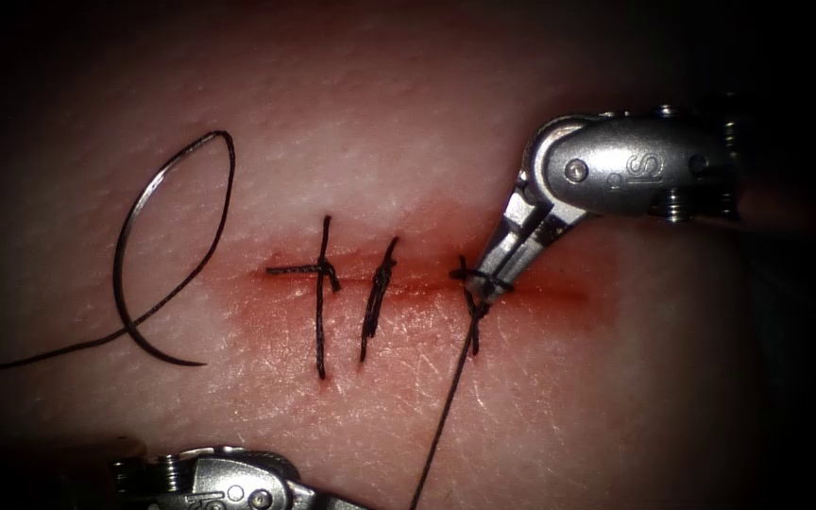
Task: Wound Closure
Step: Pull the right gripper up and the left gripper down to tighten the suture
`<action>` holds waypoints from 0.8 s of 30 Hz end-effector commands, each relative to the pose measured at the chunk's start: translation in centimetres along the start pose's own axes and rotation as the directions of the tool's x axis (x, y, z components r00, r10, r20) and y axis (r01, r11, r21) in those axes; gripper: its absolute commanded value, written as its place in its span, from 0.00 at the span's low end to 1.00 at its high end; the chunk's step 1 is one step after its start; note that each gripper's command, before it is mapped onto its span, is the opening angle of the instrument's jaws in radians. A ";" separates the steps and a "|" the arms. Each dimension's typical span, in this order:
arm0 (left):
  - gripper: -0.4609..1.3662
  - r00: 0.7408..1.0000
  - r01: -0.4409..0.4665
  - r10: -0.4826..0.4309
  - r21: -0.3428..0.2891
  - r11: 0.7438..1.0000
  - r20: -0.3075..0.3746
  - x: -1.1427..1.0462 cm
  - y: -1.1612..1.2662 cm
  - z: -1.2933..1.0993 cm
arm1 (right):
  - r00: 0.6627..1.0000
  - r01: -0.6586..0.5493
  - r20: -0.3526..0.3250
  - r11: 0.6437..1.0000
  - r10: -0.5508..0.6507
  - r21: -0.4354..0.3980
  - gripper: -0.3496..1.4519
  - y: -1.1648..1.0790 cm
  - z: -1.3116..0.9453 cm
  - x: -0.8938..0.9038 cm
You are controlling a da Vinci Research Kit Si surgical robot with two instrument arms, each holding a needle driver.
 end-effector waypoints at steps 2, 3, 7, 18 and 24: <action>0.06 1.000 0.001 -0.001 -0.015 1.000 -0.001 -0.01 0.06 0.01 | 1.000 -0.017 0.008 1.000 0.017 -0.021 0.00 0.02 -0.01 -0.03; 0.06 1.000 0.005 -0.005 -0.015 1.000 0.000 -0.01 0.08 0.02 | 1.000 -0.023 0.011 0.999 0.024 -0.026 0.00 0.02 -0.01 -0.04; 0.06 1.000 0.005 -0.005 -0.024 1.000 -0.001 -0.03 0.19 0.05 | 0.999 -0.047 0.012 0.998 0.048 -0.049 0.00 0.06 -0.03 -0.10; 0.06 1.000 0.009 -0.010 -0.057 0.998 -0.006 -0.03 0.54 0.13 | 0.995 -0.099 0.017 0.989 0.101 -0.110 0.00 0.13 -0.07 -0.25; 0.06 1.000 0.006 -0.007 -0.072 0.997 -0.009 0.05 0.67 0.16 | 0.993 -0.115 -0.003 0.984 0.115 -0.136 0.00 0.14 -0.07 -0.24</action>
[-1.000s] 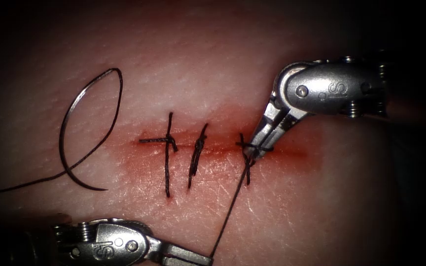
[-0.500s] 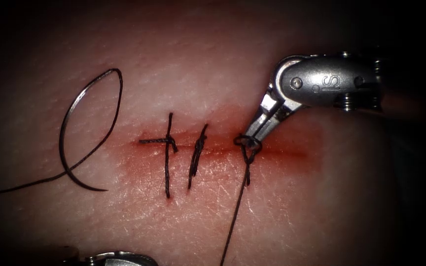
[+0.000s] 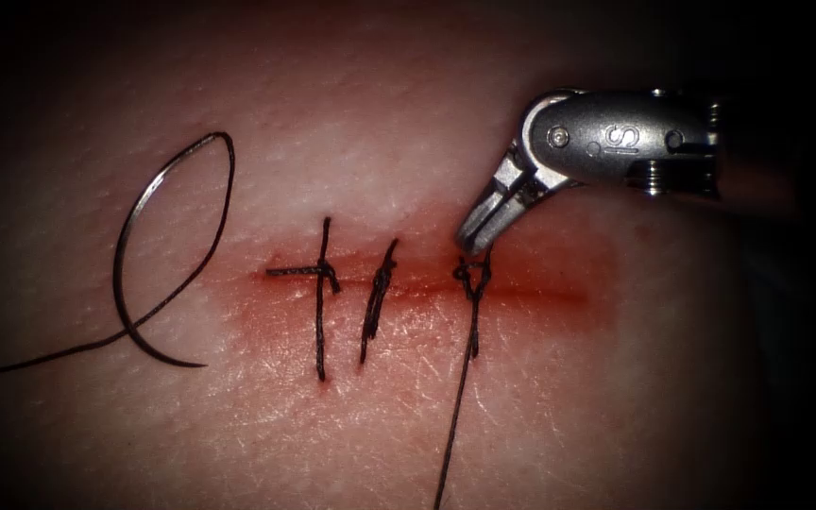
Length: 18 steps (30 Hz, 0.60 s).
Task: Wound Closure
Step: Pull the right gripper up and the left gripper down to tighten the suture
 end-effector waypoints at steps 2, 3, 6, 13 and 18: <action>0.06 1.000 0.003 -0.003 -0.021 1.000 -0.002 0.02 0.05 0.01 | 1.000 -0.010 -0.008 1.000 0.010 -0.022 0.00 0.00 0.00 0.01; 0.06 1.000 0.002 -0.002 -0.026 1.000 -0.003 0.02 0.08 0.02 | 1.000 -0.012 -0.010 1.000 0.012 -0.025 0.00 0.00 0.00 0.01; 0.06 1.000 0.007 -0.007 -0.049 0.999 -0.007 0.02 0.18 0.05 | 1.000 -0.013 -0.012 1.000 0.013 -0.027 0.00 0.00 0.00 0.01; 0.06 1.000 0.023 -0.024 -0.101 0.995 -0.012 -0.06 0.34 0.07 | 0.999 -0.035 -0.020 0.998 0.034 -0.049 0.00 0.05 0.04 0.01; 0.06 0.999 0.037 -0.040 -0.168 0.985 -0.017 -0.13 0.45 0.12 | 0.999 -0.032 -0.017 0.997 0.031 -0.064 0.00 0.06 0.06 0.00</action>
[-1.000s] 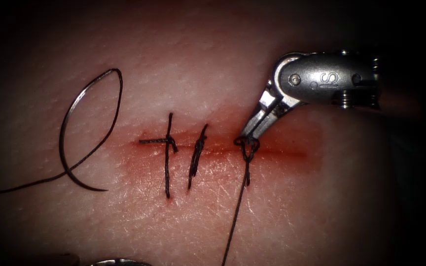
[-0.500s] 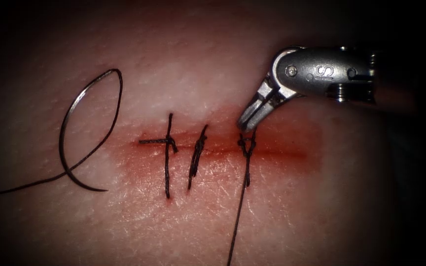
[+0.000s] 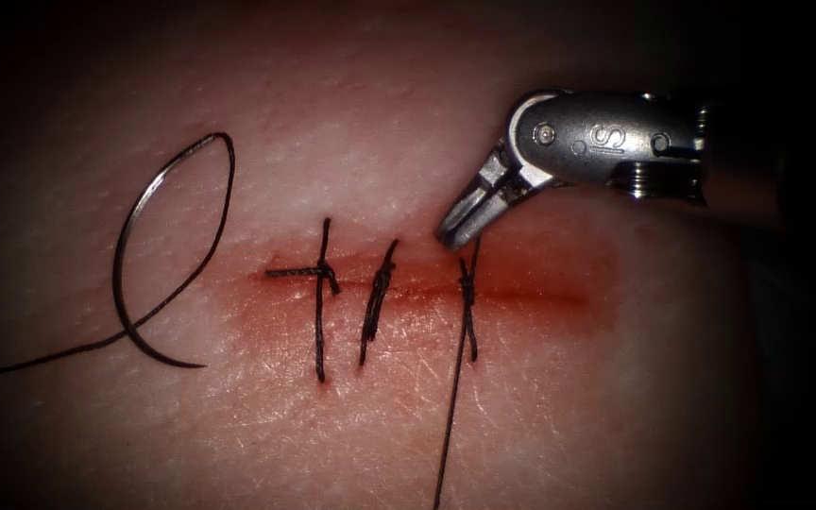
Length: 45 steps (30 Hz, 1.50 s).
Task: Wound Closure
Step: Pull the right gripper up and the left gripper down to tighten the suture
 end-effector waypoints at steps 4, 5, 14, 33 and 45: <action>0.06 1.000 0.008 -0.008 -0.073 0.997 -0.004 -0.05 0.09 0.08 | 0.999 0.031 0.016 0.998 -0.030 -0.047 0.00 0.01 0.00 -0.04; 0.06 1.000 0.007 -0.007 -0.072 0.997 -0.004 -0.05 0.10 0.09 | 0.999 0.039 0.020 0.998 -0.038 -0.051 0.00 0.01 0.00 -0.05; 0.06 1.000 0.008 -0.008 -0.070 0.998 -0.002 -0.08 0.12 0.10 | 0.993 0.120 0.034 0.987 -0.117 -0.103 0.00 0.03 -0.05 -0.05; 0.06 1.000 0.002 -0.002 -0.078 0.997 0.000 -0.13 0.16 0.13 | 0.988 0.152 0.027 0.980 -0.150 -0.129 0.00 0.06 -0.11 0.02; 0.06 1.000 0.003 -0.002 -0.084 0.996 0.008 -0.12 0.16 0.13 | 0.988 0.153 0.017 0.981 -0.152 -0.123 0.00 0.05 -0.10 0.03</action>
